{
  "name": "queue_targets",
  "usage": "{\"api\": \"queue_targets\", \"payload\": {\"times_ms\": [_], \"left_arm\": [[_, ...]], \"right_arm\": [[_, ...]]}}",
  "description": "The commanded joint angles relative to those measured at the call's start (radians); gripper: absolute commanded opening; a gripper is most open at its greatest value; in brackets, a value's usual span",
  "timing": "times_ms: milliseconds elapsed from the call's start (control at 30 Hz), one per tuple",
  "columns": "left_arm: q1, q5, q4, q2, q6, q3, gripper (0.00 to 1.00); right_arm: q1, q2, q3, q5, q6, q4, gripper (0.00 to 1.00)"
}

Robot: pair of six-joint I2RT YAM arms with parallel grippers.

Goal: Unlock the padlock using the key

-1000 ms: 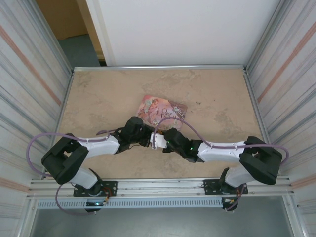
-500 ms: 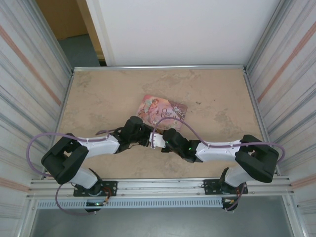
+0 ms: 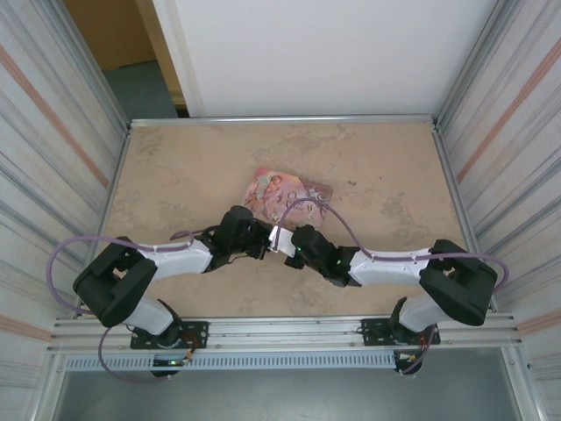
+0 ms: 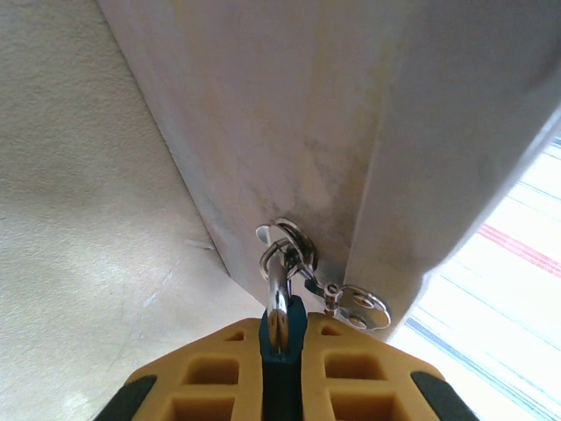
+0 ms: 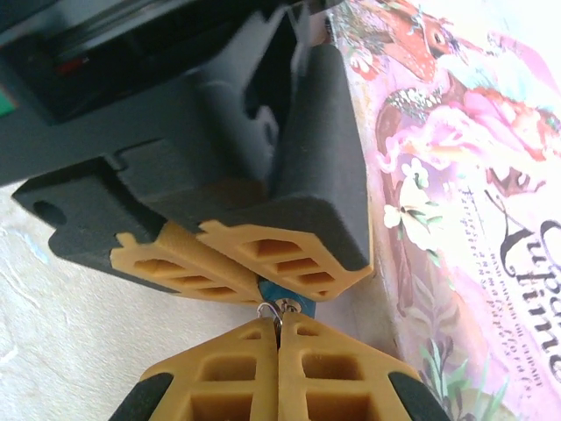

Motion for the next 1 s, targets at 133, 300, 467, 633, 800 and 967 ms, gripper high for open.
{"api": "queue_targets", "payload": {"times_ms": [133, 300, 467, 633, 800, 967], "left_arm": [[-0.008, 0.063, 0.042, -0.005, -0.007, 0.001, 0.00], [-0.014, 0.056, 0.040, -0.002, -0.005, -0.002, 0.00], [-0.020, 0.052, 0.045, 0.008, -0.006, -0.001, 0.00], [-0.025, 0.047, 0.046, 0.019, -0.008, 0.002, 0.00], [-0.027, 0.045, 0.049, 0.028, -0.010, 0.005, 0.00], [-0.027, 0.043, 0.053, 0.038, -0.008, 0.005, 0.00]], "right_arm": [[-0.071, -0.047, -0.001, -0.033, 0.331, 0.032, 0.00], [-0.102, -0.054, 0.009, -0.070, 0.505, 0.009, 0.00], [-0.111, -0.050, 0.025, -0.101, 0.594, -0.020, 0.00], [-0.124, -0.044, 0.021, -0.118, 0.645, -0.034, 0.00], [-0.157, -0.039, 0.019, -0.155, 0.726, -0.073, 0.00], [-0.159, -0.027, 0.011, -0.152, 0.731, -0.088, 0.00]]}}
